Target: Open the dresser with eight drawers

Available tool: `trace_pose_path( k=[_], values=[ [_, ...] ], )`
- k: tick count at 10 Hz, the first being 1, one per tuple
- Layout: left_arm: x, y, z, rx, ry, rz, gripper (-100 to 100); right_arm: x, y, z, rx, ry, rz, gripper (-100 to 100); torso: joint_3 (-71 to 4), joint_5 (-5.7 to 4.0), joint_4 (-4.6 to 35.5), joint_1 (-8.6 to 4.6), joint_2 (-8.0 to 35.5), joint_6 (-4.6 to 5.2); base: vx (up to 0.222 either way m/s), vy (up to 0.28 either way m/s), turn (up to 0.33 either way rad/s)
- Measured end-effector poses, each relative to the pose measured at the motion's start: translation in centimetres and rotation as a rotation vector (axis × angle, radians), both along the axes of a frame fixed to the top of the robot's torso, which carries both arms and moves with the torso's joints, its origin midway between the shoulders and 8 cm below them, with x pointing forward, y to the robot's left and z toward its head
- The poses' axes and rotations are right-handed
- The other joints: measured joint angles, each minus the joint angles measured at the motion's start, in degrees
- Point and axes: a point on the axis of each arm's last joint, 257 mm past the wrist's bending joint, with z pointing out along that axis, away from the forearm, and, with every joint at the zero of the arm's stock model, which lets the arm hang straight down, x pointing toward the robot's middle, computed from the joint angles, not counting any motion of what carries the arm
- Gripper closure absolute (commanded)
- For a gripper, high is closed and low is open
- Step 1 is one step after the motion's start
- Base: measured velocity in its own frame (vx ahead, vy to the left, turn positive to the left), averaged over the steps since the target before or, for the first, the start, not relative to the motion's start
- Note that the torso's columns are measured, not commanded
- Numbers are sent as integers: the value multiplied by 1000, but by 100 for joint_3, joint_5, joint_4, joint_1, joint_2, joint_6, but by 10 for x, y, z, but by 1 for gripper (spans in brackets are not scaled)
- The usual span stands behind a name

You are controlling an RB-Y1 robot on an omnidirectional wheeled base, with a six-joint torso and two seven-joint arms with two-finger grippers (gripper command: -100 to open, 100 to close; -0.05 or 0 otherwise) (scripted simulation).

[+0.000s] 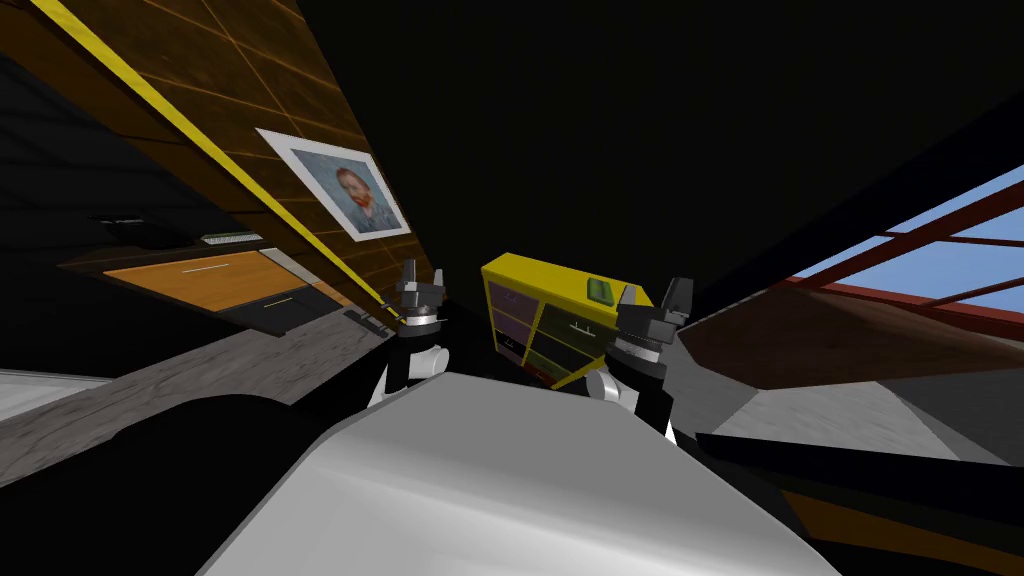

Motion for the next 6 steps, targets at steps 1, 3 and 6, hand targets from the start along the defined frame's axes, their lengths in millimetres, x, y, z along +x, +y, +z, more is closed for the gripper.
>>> trace_pose_path(
  k=[1, 3, 6],
  values=[
    [0, 0, 0, 0, 0, 0, 0, 0, 0, 0, 0, 0, 0, 0, -467, 0, 235, 0, 232, 0, 0, 0, 0],
    [0, 0, 0, 0, 0, 0, 0, 0, 0, 0, 0, 0, 0, 0, -2014, 0, 1006, 0, 1003, 0, 0, 0, 0],
    [0, 0, 0, 0, 0, 0, 0, 0, 0, 0, 0, 0, 0, 0, -4536, 0, 2268, 0, 2269, 0, 0, 0, 0]
  ],
)
